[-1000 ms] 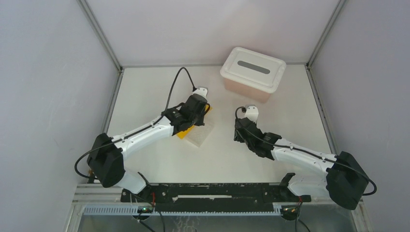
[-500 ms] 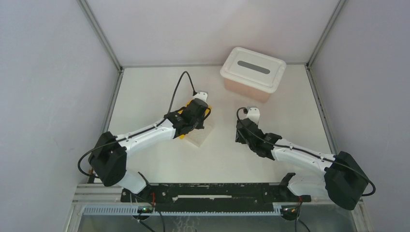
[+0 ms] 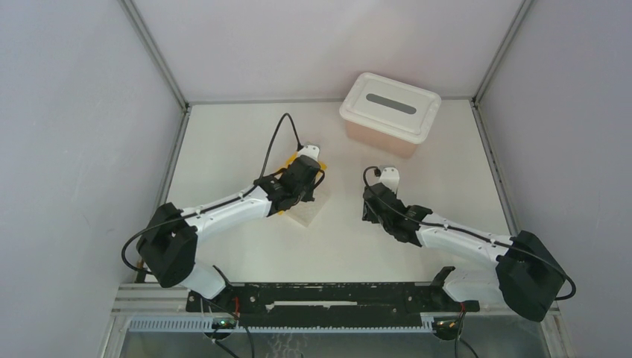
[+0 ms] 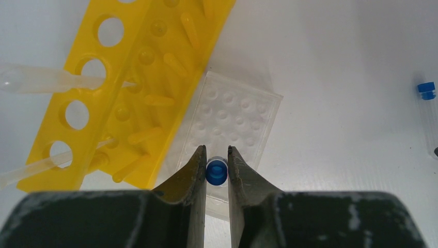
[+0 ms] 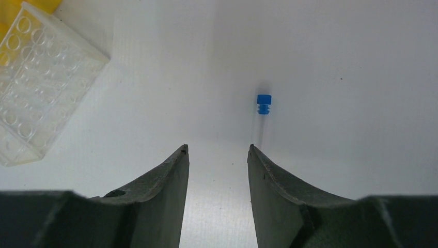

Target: Organize the chemistry lab equipment

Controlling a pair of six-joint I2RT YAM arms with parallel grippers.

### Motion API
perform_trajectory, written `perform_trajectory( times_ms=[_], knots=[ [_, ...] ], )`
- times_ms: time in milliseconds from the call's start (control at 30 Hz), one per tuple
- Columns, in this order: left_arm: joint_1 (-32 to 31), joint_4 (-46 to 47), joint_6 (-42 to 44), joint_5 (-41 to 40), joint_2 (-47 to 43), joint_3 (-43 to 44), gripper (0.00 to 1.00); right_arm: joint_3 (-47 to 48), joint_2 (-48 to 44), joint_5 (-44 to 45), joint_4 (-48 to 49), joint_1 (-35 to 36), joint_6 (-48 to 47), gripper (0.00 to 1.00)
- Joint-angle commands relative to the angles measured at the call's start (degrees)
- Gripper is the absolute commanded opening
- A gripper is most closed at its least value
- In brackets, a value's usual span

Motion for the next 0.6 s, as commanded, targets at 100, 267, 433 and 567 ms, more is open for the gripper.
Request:
perform_trajectory(
  times_ms=[100,267,433,567],
  knots=[
    [-0.3,2.7,-0.5,-1.6,0.2,-1.2,0.04,-0.3,0.6,0.0,1.8,-0.5,1.0,0.53],
    [-0.3,3.3,-0.5,-1.7,0.4,-1.7,0.04,-0.5,0.6,-0.1,1.9,-0.6,1.0,0.53],
    [-0.3,3.4,-0.6,-1.7,0.6,-2.0,0.04,-0.7,0.6,-0.3,2.0,-0.7,1.0,0.53],
    [-0.3,3.6,-0.6,-1.8,0.6,-2.3,0.04,-1.0,0.7,-0.7,2.4,-0.8,1.0,0.53]
  ],
)
